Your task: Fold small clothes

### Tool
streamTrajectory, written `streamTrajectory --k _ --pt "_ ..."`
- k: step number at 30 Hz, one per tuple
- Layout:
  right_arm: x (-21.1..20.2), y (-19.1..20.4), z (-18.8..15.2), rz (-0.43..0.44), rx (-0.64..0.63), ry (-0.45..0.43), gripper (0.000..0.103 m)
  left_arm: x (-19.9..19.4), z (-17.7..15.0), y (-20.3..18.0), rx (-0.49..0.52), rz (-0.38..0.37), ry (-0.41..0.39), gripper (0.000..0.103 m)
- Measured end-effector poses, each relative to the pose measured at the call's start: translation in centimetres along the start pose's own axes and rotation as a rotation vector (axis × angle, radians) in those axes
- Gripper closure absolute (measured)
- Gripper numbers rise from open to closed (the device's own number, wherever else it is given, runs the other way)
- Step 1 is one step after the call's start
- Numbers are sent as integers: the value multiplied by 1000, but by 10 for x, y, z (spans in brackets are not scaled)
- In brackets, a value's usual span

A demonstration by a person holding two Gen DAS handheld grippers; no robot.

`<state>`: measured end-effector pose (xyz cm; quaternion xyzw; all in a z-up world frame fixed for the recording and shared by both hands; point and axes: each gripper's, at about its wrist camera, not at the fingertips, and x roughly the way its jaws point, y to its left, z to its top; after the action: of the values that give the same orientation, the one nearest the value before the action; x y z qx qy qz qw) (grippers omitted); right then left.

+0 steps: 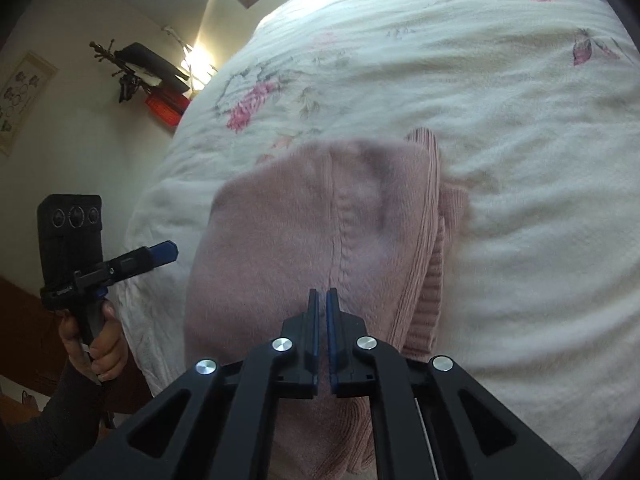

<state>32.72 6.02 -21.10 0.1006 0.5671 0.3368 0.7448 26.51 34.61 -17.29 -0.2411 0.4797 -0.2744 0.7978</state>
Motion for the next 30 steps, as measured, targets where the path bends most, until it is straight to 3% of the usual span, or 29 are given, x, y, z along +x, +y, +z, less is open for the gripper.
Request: streamTrajectory --k 2,4,6,9,11,13,16,19,21,24,27,30 --pt "14 -13 -6 -51 2 13 103 24 -10 10 -6 77 48 84" --pt "15 -21 -7 -37 43 5 103 32 -10 20 -50 75 35 95" --pt "10 -12 -7 -73 17 -3 103 30 -9 18 -53 101 31 95" --pt "-9 9 -16 -99 -26 -26 101 11 -13 3 -22 101 4 75" --pt "-22 17 -28 -51 -30 -38 101 -10 -25 -9 5 66 -34 71" --pt "-21 21 -43 -48 -39 -26 101 -14 -37 -9 6 83 -39 70" --pt "7 7 -54 -138 -20 26 103 9 -43 8 -39 121 -6 72" --pt "11 -1 -58 -145 17 11 103 13 -41 9 -58 121 -10 71" --pt "-2 10 -62 -149 2 -14 103 0 -44 -7 -15 132 -19 68" --pt "-24 26 -79 -138 -28 -53 100 -22 -66 -28 71 116 -35 59" --pt "-22 30 -101 -126 -33 -37 100 -17 -96 -16 20 143 -4 58" --pt "4 16 -117 -188 -14 14 103 10 -113 0 -4 221 50 58"
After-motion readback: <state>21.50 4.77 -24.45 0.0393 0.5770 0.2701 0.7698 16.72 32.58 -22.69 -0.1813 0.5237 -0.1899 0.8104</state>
